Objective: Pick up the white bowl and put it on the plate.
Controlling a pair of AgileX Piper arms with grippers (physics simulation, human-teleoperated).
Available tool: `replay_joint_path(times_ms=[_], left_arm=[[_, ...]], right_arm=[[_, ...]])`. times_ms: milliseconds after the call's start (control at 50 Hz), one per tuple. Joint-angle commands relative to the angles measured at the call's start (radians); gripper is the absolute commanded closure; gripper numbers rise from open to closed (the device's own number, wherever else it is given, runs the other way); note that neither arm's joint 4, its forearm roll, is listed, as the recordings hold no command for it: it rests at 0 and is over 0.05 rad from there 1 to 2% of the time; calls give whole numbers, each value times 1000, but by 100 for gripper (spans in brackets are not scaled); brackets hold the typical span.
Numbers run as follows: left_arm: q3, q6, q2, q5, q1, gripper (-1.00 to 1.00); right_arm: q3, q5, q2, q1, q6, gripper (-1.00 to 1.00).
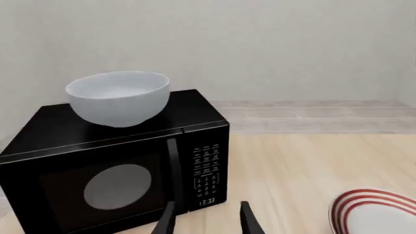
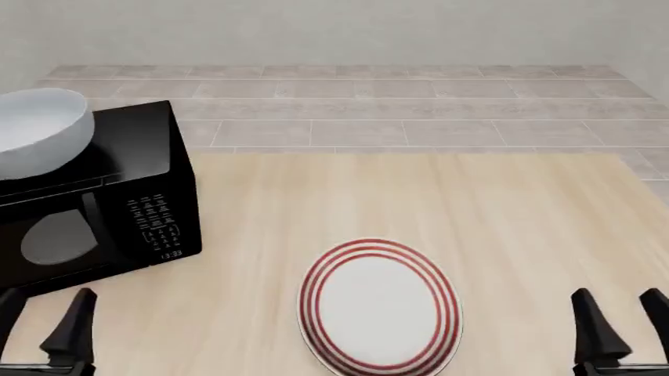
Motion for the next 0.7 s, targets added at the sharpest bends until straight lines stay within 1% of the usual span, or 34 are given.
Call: replay_joint_path(times_ms=[20,120,200,240,260,280,400,440,500,540,580,600,620,660,680,700], left_arm=[[-5,-7,26,-10,-6,-100],[0,-7,21,-11,-6,-100],[1,-13,55,-35,-12,-100],[-13,-45,88,-47,-19,-100],[-29,-33,100,-42,-20,-100],[0,-31,86,-57,-21,-100],[2,-21,57,-37,-17,-100],[2,-23,69,-46,-13,-100],[2,-35,124,-81,-1,-100],[1,-41,252,-158,20,-100],[-33,-60,166,-67,11,-100],[-72,-63,138,-11,7,-100],[-95,-49,128,14,20,-100],[-126,16,162,22,33,-100],[-179,8,167,73,8,-100],[-180,8,166,75,8,-100]], right_arm=[[-2,-4,7,-1,0,-100],[-4,0,5,-1,0,-100],[-5,2,4,-1,0,-100],[-6,3,4,-1,0,-100],[-6,3,4,-1,0,-100],[-7,4,3,-1,0,-100],[-9,7,3,-1,0,-100],[-7,3,5,-1,0,-100],[-7,1,7,-1,0,-100],[-7,1,7,-1,0,-100],[-7,0,8,-1,0,-100],[-6,-2,9,-1,0,-100],[-5,-5,11,-1,0,-100],[-4,-5,10,-1,0,-100],[-4,-5,10,-1,0,-100],[-4,-6,11,-1,0,-100]])
